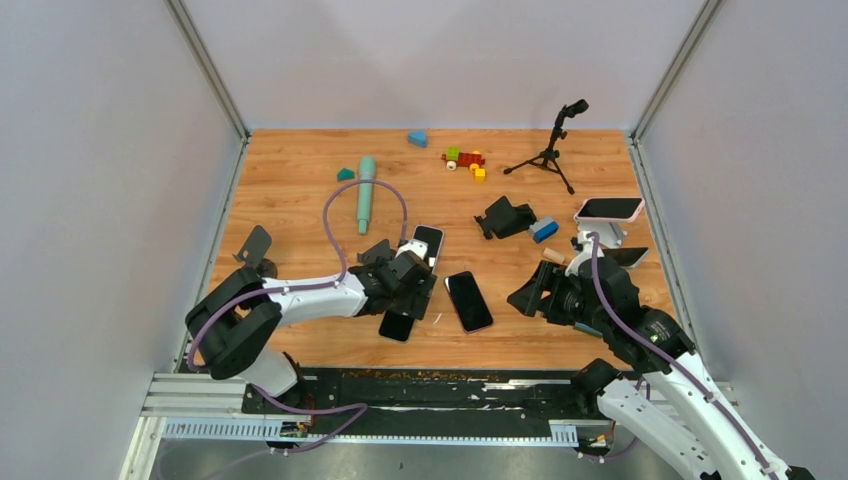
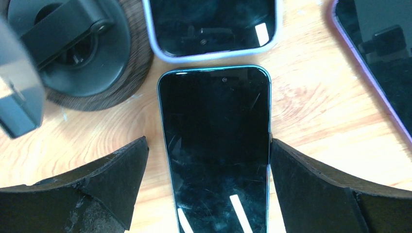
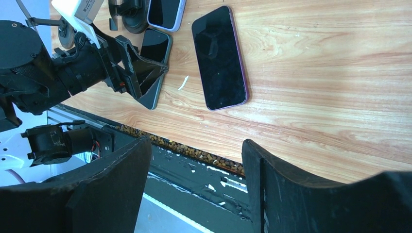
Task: Remove the phone from the phone stand
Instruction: Place the phone at the center of the board.
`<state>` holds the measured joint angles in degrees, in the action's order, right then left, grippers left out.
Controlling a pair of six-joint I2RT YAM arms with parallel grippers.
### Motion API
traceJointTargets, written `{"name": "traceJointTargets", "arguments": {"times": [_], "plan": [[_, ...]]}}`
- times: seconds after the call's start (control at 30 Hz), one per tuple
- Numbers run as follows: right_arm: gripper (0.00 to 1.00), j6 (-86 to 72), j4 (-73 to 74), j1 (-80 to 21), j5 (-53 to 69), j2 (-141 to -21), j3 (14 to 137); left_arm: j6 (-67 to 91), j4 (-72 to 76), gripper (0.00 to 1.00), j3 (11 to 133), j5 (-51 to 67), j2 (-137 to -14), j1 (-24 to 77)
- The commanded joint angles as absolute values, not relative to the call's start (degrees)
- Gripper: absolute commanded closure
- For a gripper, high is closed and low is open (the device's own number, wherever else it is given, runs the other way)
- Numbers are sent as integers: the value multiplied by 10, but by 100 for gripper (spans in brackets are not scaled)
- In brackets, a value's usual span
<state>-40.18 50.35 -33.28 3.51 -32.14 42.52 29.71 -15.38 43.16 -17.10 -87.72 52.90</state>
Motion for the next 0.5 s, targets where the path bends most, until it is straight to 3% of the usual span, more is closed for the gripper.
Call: {"name": "traceJointTargets", "arguments": {"times": [0.0,0.17,0.47], "plan": [[31,-407,495,-333,22,-316,427,314,-312,0,418,-199,-866,520],[30,-390,496,-333,13,-337,440,303,-348,0,457,-212,-776,520],[26,-349,510,-333,-64,-420,531,260,-279,0,444,-148,-585,520]]}}
